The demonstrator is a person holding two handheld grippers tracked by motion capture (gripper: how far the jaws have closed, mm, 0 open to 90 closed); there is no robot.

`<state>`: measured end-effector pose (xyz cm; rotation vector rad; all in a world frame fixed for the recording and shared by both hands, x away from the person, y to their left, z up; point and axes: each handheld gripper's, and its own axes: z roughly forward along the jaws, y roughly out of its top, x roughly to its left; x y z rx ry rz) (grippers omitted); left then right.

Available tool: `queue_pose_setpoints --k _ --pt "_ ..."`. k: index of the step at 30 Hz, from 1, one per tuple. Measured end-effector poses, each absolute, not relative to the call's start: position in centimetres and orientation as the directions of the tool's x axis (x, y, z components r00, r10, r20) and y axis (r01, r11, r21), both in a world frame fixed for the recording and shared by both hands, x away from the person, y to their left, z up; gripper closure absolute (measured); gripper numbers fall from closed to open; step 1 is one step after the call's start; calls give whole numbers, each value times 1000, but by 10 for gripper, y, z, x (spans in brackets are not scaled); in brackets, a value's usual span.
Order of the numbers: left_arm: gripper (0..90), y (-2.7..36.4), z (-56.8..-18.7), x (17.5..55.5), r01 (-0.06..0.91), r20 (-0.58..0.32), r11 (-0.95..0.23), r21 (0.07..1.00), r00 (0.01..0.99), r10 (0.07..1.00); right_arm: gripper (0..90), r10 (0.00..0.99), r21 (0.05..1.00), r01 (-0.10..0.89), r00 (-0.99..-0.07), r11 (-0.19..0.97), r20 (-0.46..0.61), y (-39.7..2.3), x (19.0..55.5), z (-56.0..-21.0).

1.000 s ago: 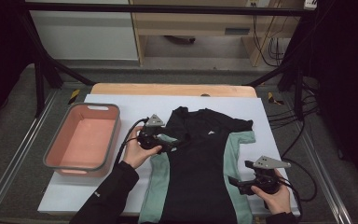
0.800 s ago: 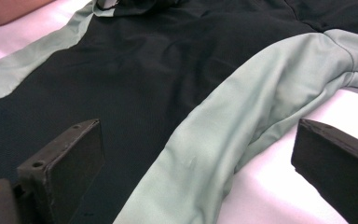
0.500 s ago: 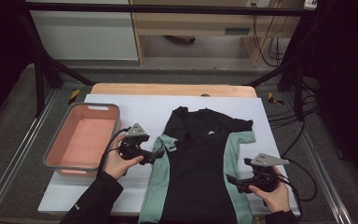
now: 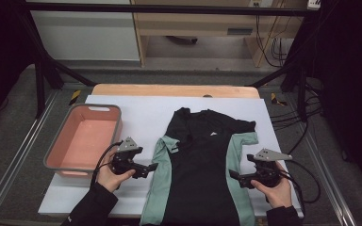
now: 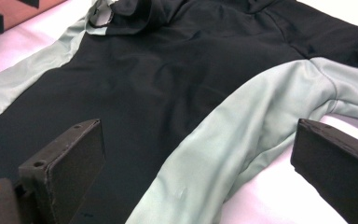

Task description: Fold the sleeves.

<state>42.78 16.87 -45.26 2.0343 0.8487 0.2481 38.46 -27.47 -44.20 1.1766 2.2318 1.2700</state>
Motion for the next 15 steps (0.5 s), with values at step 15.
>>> queue_pose_setpoints --k 15 --pt "55 176 -465 407 467 -126 -385 796 750 650 25 805 831 495 -585 255 102 -276 402 -427"
